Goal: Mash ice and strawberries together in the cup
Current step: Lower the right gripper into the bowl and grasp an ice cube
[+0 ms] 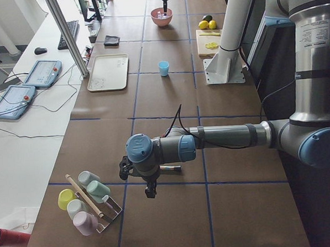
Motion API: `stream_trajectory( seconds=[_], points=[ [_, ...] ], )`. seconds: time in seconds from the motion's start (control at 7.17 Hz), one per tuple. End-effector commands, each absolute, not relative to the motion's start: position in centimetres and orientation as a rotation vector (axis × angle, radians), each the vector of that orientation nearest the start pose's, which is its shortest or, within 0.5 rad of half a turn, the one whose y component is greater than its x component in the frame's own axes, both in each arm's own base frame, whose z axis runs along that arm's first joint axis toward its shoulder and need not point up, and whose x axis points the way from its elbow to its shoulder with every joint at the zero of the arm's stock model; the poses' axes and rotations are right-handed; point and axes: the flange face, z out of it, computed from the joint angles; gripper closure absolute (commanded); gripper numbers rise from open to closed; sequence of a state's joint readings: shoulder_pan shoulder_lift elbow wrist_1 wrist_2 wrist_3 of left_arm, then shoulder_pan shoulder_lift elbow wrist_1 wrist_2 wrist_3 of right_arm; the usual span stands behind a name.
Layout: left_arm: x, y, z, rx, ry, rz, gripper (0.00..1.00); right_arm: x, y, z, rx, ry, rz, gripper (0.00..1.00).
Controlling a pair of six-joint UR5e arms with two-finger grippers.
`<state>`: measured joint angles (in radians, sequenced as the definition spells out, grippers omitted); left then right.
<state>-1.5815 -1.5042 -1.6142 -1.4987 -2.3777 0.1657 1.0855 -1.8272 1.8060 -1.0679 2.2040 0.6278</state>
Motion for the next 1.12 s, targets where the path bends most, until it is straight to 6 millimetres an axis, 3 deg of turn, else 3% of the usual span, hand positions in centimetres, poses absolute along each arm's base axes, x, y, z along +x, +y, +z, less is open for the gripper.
stream_trajectory(
  seconds=[0.0,0.14,0.7,0.98],
  points=[
    [-6.7,-45.7,67.1,-0.012,0.811,0.109,0.0,-12.6,-39.8,61.5,0.076,-0.766,-0.073,0.17],
    [-6.7,-45.7,67.1,-0.011,0.811,0.108,0.0,-13.2,-40.9,61.4,0.082,-0.77,-0.074,0.17],
    [-6.7,-45.7,67.1,-0.012,0.811,0.109,0.0,-13.0,-40.6,61.9,0.071,-0.771,-0.072,0.19],
    [-6.8,-45.6,67.1,-0.011,0.811,0.106,0.0,-13.1,-40.5,61.9,0.062,-0.78,-0.073,0.35]
  ],
)
